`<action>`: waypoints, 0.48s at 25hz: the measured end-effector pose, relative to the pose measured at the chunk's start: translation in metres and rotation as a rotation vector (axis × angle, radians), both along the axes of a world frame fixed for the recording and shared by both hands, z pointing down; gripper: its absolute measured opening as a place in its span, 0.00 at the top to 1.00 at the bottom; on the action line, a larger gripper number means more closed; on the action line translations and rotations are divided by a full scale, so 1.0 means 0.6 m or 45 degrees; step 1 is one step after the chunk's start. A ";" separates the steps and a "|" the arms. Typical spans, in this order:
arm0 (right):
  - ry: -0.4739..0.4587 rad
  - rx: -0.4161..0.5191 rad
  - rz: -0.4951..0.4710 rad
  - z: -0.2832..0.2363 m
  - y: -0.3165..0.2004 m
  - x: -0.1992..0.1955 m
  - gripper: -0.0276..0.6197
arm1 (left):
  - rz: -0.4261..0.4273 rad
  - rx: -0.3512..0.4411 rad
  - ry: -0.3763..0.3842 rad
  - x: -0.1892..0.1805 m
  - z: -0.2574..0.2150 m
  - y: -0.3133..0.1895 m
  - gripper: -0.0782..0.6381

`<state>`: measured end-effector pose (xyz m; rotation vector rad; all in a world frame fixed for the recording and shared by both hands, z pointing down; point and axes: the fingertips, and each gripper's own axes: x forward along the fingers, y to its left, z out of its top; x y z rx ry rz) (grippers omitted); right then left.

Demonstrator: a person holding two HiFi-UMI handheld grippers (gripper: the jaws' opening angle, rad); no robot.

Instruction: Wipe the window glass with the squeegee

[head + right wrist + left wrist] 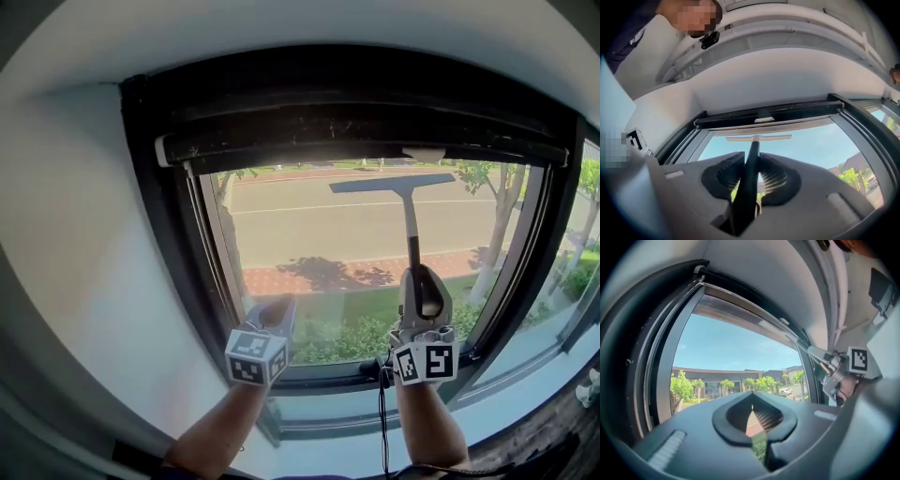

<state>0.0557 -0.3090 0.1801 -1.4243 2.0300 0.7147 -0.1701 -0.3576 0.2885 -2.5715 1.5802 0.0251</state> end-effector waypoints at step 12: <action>0.009 0.096 -0.011 -0.099 -0.019 -0.084 0.80 | -0.014 0.051 -0.014 -0.022 -0.035 0.026 0.88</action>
